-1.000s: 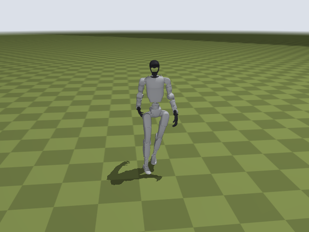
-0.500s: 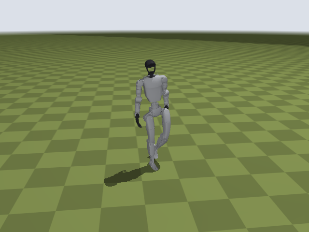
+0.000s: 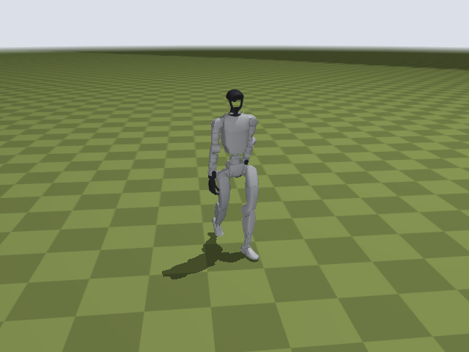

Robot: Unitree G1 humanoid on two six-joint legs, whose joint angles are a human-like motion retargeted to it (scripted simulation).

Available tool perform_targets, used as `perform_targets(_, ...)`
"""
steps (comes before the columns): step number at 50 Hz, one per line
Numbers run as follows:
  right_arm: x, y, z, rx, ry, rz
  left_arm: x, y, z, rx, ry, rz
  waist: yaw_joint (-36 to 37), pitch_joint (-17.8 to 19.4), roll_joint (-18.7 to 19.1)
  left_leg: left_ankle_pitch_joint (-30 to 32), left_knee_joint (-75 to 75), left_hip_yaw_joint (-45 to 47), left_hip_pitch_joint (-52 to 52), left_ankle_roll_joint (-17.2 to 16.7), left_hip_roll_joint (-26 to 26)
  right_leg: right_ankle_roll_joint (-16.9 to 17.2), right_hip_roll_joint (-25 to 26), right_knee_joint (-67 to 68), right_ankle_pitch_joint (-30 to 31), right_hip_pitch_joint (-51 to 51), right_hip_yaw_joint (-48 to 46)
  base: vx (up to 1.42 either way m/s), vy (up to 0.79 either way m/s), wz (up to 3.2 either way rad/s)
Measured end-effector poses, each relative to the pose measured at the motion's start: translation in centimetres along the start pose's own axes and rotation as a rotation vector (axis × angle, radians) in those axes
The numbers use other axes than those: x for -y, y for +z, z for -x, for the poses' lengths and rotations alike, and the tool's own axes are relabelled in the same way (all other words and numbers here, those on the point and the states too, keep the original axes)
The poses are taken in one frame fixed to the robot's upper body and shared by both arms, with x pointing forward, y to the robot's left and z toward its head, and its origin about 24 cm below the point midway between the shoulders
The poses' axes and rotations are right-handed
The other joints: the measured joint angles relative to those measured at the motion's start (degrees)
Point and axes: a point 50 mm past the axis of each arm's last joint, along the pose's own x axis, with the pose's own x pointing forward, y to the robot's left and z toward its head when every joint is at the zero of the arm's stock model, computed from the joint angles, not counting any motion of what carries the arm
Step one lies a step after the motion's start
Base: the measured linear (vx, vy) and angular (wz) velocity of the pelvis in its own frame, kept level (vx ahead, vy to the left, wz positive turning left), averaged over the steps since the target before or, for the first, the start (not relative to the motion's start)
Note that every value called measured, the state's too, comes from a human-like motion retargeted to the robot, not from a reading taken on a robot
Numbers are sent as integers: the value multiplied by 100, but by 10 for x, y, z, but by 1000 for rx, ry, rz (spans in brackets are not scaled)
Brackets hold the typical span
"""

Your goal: Walk run

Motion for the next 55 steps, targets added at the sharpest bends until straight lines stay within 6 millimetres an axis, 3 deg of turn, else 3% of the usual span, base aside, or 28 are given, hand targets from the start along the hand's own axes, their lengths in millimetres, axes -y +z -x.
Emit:
perform_targets(2, -14, -43, 3, -178, 77, -40, -15, 21, 6, 51, 27, 41, -205, 54, 163, -214, 126, -233, 268, 44, 134, 70, 175, 1143, 698, -437, -58, 103, -13, 58)
perform_targets(4, -26, -79, 8, -293, 165, -84, -34, 54, 16, 133, 73, 46, -287, 162, 303, -410, 63, -415, 649, 55, 145, 177, 214, 2070, 590, -904, -173, 89, -13, 53)
perform_targets(7, -45, -121, 19, -368, 294, -138, -63, 115, 42, 331, 175, 3, -349, 241, 531, -650, -36, -712, 1076, 7, 248, -79, 324, 2391, -158, -1605, -221, 86, -19, 59)
perform_targets(10, -60, -159, 32, -433, 359, -195, -85, 176, 81, 577, 267, -104, -752, 342, 675, -788, -132, -1198, 1455, -20, 202, -335, -3, 2273, -1038, -2303, -615, 91, -22, 145)
perform_targets(13, -68, -192, 48, -536, 376, -250, -101, 223, 128, 784, 341, -226, -1203, 388, 678, -990, -145, -1566, 1787, 33, -54, -395, -434, 1256, -1771, -2865, -834, 74, -22, 145)
perform_targets(15, -73, -209, 58, -601, 387, -282, -109, 245, 158, 886, 394, -299, -1458, 424, 594, -1157, -118, -1716, 2052, 61, -254, -363, -694, 257, -1750, -3094, -855, 92, -38, 105)
perform_targets(18, -81, -222, 67, -648, 421, -317, -119, 263, 190, 980, 482, -369, -1624, 487, 486, -1455, -83, -1879, 2524, 56, -401, -613, -916, -998, -2175, -3366, -1216, 84, -41, 48)
perform_targets(20, -83, -223, 68, -648, 442, -318, -126, 266, 202, 1011, 535, -385, -1640, 506, 508, -1615, -89, -1787, 2808, 9, -324, -678, -689, -1748, -2474, -3563, -867, 87, -49, -7)
perform_targets(22, -83, -219, 66, -629, 450, -303, -130, 262, 201, 1006, 563, -383, -1673, 465, 558, -1666, -29, -1683, 3011, -52, -246, -681, -687, -2013, -2470, -3620, -1142, 87, -53, 6)
perform_targets(24, -78, -210, 60, -600, 437, -275, -130, 253, 187, 961, 555, -372, -1833, 377, 579, -1467, 112, -1737, 3143, -161, -257, -904, -771, -1584, -2338, -3655, -1174, 104, -68, 43)
perform_targets(26, -70, -198, 52, -564, 393, -242, -125, 236, 161, 870, 511, -350, -2081, 239, 661, -982, 310, -1765, 3221, -385, -190, -1071, -937, -1186, -1966, -3597, -1569, 98, -59, 78)
perform_targets(28, -59, -182, 42, -511, 327, -207, -116, 210, 127, 746, 440, -317, -2306, 130, 791, -70, 657, -1698, 3240, -656, -37, -1263, -842, -1043, -1807, -3424, -1381, 102, -64, 59)
perform_targets(31, -42, -143, 25, -400, 227, -179, -89, 163, 76, 548, 323, -277, -2368, 142, 769, 1741, 1867, -1554, 2934, -1063, -36, -1452, -611, -806, -2175, -3103, -204, 102, -63, -22)
perform_targets(32, -36, -126, 19, -360, 201, -169, -80, 146, 63, 489, 290, -266, -2337, 208, 739, 2136, 2575, -1381, 2702, -1102, 39, -1495, -564, -780, -2318, -2885, -207, 84, -48, -90)
perform_targets(33, -31, -107, 14, -317, 179, -152, -73, 129, 52, 434, 262, -256, -2302, 337, 792, 2290, 3598, -1076, 2360, -1067, 348, -1560, -488, -781, -2419, -2595, -728, 86, -51, -103)
perform_targets(34, -25, -87, 9, -269, 156, -134, -66, 112, 42, 380, 234, -250, -2236, 306, 685, 2342, 3991, -847, 2123, -965, 326, -1577, -597, -847, -2484, -2383, -989, 91, -55, -109)
perform_targets(35, -18, -65, 5, -216, 132, -115, -58, 96, 33, 327, 205, -248, -2154, 196, 498, 2342, 4069, -658, 1938, -828, 140, -1571, -798, -945, -2531, -2210, -1121, 88, -51, -69)
perform_targets(38, 4, 2, 0, -26, 36, -52, -31, 52, 13, 179, 138, -266, -2004, 83, 273, 1461, 4364, -321, 1100, -463, 111, -1539, -788, -1103, -2743, -1917, -521, 80, -38, -53)
perform_targets(42, 33, 85, 12, 266, -131, 34, 3, -3, -3, 23, 40, -219, -1348, 146, 51, 323, 3839, -133, -3, -348, 88, -1660, -587, -1355, -2916, -1409, -441, 91, -38, -121)
perform_targets(46, 62, 149, 39, 511, -278, 71, 29, -44, -6, -106, -80, -128, -808, 390, 107, 128, 1734, 77, -423, -557, 394, -1687, -105, -1469, -3254, -818, -111, 94, -32, -88)
perform_targets(50, 79, 175, 58, 624, -349, 67, 47, -66, -6, -187, -142, -63, -422, 579, 177, -393, -261, 50, -687, -807, 286, -1654, 171, -1469, -3650, -159, 155, 117, -24, -52)
perform_targets(53, 76, 164, 51, 594, -322, 41, 48, -71, -5, -221, -158, -46, -407, 500, 154, -619, -813, -12, -650, -895, 66, -1420, 216, -1364, -3394, 176, 95, 111, -18, -5)
perform_targets(55, 67, 143, 39, 521, -277, 17, 44, -68, -4, -228, -158, -46, -203, 380, 83, -646, -372, 5, -596, -564, 131, -1091, 136, -1148, -2821, 280, 199, 132, -17, -68)
